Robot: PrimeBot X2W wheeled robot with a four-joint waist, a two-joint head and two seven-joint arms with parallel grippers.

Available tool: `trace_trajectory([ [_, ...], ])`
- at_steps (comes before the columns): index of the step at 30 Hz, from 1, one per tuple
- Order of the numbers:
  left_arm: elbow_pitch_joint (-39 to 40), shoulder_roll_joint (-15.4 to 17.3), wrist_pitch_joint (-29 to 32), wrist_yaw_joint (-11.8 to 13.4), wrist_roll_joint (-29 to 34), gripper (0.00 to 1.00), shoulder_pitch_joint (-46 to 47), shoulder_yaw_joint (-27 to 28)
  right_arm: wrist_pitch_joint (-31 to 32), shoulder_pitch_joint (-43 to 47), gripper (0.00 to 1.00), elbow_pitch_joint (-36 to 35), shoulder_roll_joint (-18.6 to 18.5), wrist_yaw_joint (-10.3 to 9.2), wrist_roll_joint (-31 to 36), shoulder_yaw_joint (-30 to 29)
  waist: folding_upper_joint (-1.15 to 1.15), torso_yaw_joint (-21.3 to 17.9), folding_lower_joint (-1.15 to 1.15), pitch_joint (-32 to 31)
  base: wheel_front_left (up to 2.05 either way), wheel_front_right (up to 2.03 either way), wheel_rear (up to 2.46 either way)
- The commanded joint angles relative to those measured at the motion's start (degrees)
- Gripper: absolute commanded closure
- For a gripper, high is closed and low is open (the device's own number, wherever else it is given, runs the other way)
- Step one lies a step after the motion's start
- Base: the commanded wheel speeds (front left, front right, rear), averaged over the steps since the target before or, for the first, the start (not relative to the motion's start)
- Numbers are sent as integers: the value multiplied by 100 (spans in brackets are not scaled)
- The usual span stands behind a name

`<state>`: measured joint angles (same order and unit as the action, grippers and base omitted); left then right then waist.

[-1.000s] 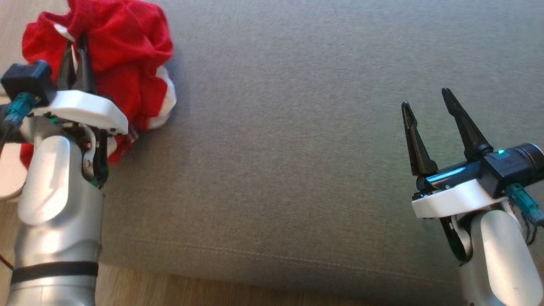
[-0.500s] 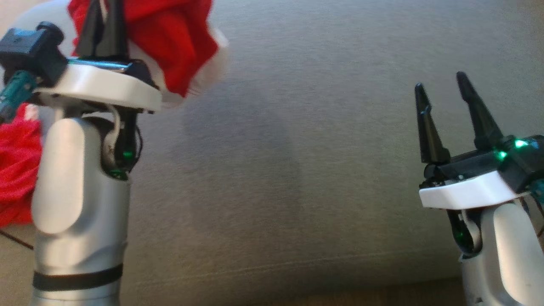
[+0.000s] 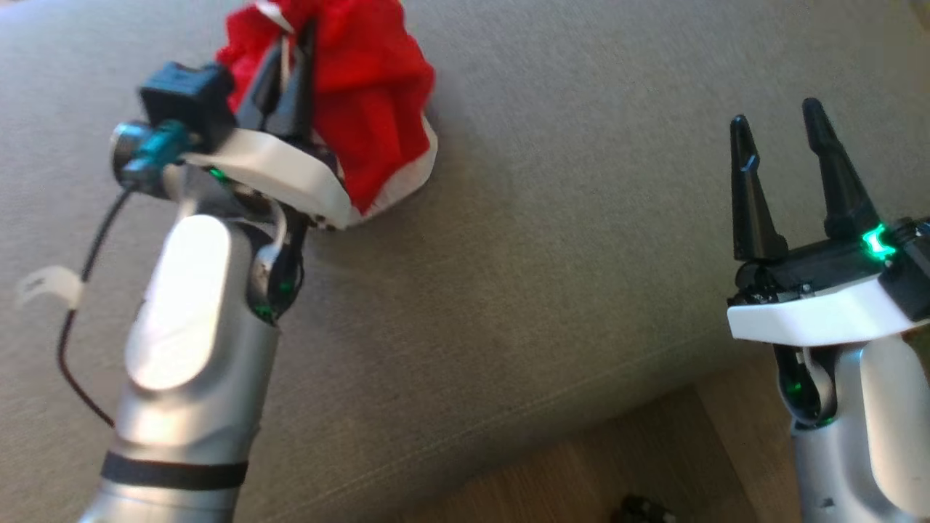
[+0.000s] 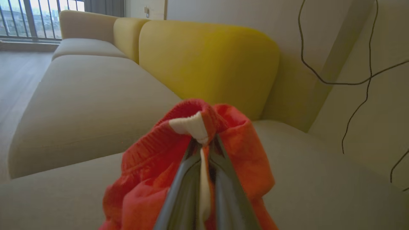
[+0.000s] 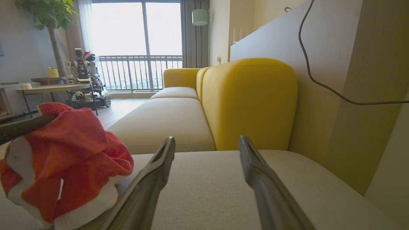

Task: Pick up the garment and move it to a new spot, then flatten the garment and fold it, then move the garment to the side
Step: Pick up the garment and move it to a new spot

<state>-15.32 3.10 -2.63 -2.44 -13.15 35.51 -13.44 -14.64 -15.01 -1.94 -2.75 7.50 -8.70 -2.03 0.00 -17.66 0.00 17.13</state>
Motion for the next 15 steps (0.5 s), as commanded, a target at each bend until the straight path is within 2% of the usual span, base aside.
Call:
trace_trajectory([
  [1,-59,70,-38,38,66,100,218,47,-36,-271,0,-230,-12,-1,-46,106,0,-331,0,379,0,0,0],
  [8,-1145,-5,-387,41,-213,100,398,-274,-36,-374,0,-288,-12,-1,-167,208,0,-530,0,746,0,0,0],
  [9,-1264,-9,-428,33,-257,61,426,-328,-36,-385,0,-296,-12,-1,-175,217,0,-533,0,761,0,0,0],
  [10,-1357,-13,-482,47,-275,0,460,-383,-36,-392,0,-309,-12,-1,-176,233,0,-530,0,770,0,0,0],
  [15,-1424,-20,-845,119,-633,0,469,-637,-36,-343,0,-309,-12,-1,-129,399,0,-367,0,648,0,0,0],
])
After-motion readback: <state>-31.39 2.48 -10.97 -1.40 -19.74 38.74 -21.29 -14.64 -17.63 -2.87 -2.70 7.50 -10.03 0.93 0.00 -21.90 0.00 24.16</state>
